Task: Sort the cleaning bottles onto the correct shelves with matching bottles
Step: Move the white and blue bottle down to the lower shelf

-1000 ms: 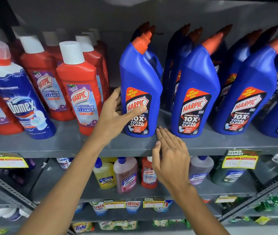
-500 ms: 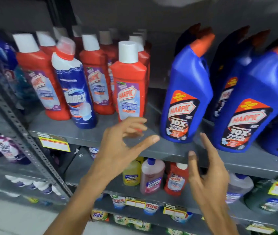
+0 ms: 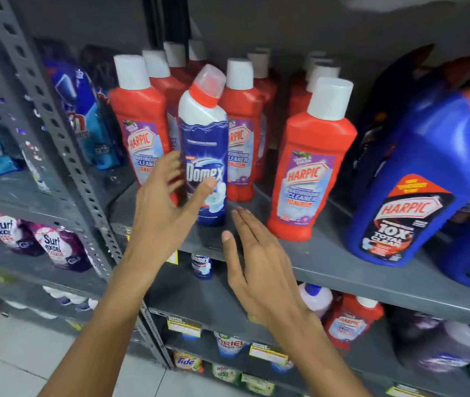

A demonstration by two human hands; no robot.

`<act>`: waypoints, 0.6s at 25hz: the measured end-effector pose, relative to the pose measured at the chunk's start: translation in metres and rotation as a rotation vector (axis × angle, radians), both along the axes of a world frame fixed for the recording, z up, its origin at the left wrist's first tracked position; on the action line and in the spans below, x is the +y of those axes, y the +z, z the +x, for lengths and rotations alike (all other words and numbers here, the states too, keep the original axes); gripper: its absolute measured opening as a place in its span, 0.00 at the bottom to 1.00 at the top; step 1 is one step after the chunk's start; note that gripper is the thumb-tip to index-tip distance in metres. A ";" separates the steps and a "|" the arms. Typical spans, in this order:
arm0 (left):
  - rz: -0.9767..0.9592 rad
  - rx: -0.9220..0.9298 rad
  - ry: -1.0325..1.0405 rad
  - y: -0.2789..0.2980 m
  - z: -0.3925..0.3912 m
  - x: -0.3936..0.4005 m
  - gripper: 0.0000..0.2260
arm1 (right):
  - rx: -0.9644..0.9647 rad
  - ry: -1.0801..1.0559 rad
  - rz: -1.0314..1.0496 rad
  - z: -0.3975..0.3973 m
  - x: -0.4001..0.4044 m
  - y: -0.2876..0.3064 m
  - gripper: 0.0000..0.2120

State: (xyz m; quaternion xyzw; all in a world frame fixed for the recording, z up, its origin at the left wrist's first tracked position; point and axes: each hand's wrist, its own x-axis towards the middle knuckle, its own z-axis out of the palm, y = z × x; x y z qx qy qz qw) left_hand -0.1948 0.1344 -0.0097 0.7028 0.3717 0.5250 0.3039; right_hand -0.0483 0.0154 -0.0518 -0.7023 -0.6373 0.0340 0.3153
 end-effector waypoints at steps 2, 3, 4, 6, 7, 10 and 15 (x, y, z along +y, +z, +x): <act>-0.097 0.002 -0.224 0.002 -0.001 0.019 0.26 | -0.131 -0.083 -0.040 -0.006 0.017 -0.008 0.25; -0.135 0.002 -0.293 0.003 -0.003 0.027 0.27 | -0.184 -0.122 -0.036 -0.008 0.020 -0.012 0.24; -0.156 0.002 -0.323 0.004 -0.005 0.034 0.27 | -0.223 -0.155 -0.020 -0.011 0.021 -0.016 0.24; -0.166 -0.010 -0.339 0.006 -0.010 0.042 0.27 | -0.265 -0.193 0.020 -0.014 0.021 -0.022 0.24; -0.168 -0.027 -0.346 0.008 -0.012 0.041 0.28 | -0.275 -0.202 0.034 -0.014 0.022 -0.024 0.24; -0.172 -0.107 -0.342 0.011 -0.014 0.027 0.31 | -0.291 -0.210 0.052 -0.014 0.023 -0.024 0.24; -0.094 -0.165 -0.303 0.005 -0.058 -0.031 0.27 | -0.313 -0.207 0.084 -0.012 0.022 -0.025 0.23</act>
